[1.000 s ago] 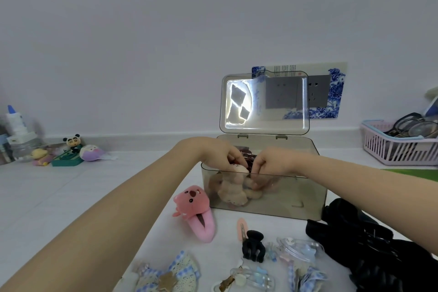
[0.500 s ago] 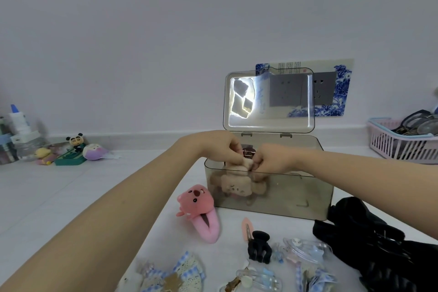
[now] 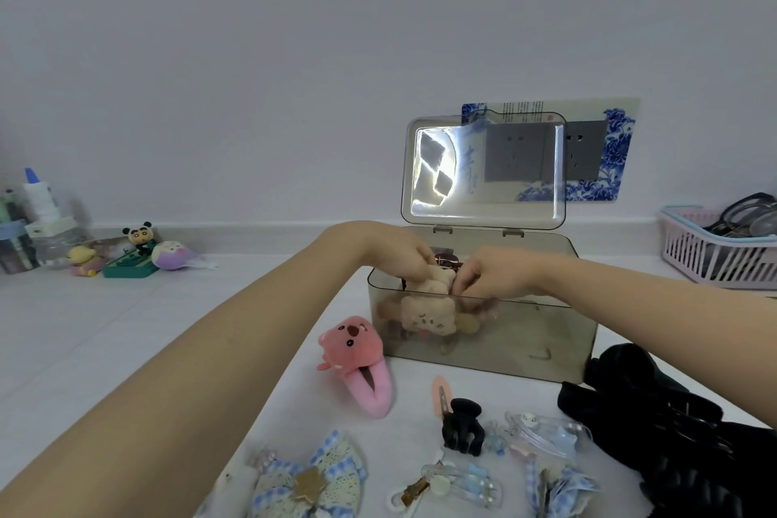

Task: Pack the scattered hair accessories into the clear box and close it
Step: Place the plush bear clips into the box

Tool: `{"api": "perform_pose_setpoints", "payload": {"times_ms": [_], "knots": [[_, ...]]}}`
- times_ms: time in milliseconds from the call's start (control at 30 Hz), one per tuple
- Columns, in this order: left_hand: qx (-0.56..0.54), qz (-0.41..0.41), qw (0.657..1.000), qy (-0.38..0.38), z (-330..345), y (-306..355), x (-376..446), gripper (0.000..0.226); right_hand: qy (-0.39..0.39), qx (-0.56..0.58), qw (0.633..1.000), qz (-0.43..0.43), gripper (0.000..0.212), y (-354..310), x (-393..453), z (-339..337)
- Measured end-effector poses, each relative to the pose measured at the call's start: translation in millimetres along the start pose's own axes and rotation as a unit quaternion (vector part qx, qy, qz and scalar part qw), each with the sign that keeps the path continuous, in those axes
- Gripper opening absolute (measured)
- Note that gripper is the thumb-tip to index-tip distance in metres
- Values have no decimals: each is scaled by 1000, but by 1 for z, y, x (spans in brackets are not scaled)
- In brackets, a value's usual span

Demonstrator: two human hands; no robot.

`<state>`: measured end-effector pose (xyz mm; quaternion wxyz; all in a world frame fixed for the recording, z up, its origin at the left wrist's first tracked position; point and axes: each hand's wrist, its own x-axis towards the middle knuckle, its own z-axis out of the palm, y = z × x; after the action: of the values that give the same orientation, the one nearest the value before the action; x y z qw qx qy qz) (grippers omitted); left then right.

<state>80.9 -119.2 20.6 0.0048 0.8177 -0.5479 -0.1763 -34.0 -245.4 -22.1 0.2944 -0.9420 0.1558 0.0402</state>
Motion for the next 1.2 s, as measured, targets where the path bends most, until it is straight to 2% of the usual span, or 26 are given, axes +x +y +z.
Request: {"api": "perform_pose_setpoints", "payload": {"times_ms": [67, 167, 267, 400, 467, 567, 600, 667, 800, 900, 1033, 1200], "knots": [[-75, 14, 997, -19, 2, 1, -4, 21, -6, 3, 1000, -1, 15, -1, 1, 2], [-48, 25, 998, -26, -2, -3, -6, 16, -12, 20, 1000, -7, 24, -2, 2, 6], [-30, 16, 999, -16, -1, -5, -6, 29, 5, 39, 999, 6, 5, -1, 3, 8], [-12, 11, 1000, 7, 0, -5, -3, 20, 76, 36, 996, -19, 18, -1, 1, 5], [-13, -5, 1000, 11, -1, -2, -2, 13, 83, 48, 994, -43, 26, -2, -1, 3], [-42, -24, 999, -6, 0, 5, -3, 11, 68, 1, 996, -64, 26, -5, -1, 6], [-42, -18, 999, -9, 0, 7, -3, 17, 69, 1, 995, -68, 26, -6, -1, 7], [-7, -8, 1000, -2, -1, 8, -6, 32, 74, -4, 994, -81, 26, -7, -1, 7], [65, 2, 998, -3, -3, 4, -7, 34, 51, -28, 996, -73, 19, -10, -1, 7], [78, 1, 997, 1, -1, 0, -2, 34, 27, 14, 999, -44, 15, -6, 1, 4], [65, 9, 998, 25, 0, -3, -1, 33, 16, 14, 1000, -12, 33, -3, 2, -1], [51, 2, 998, 26, -1, 0, -4, 38, -27, -24, 999, -8, 34, -13, 3, 0]]}}
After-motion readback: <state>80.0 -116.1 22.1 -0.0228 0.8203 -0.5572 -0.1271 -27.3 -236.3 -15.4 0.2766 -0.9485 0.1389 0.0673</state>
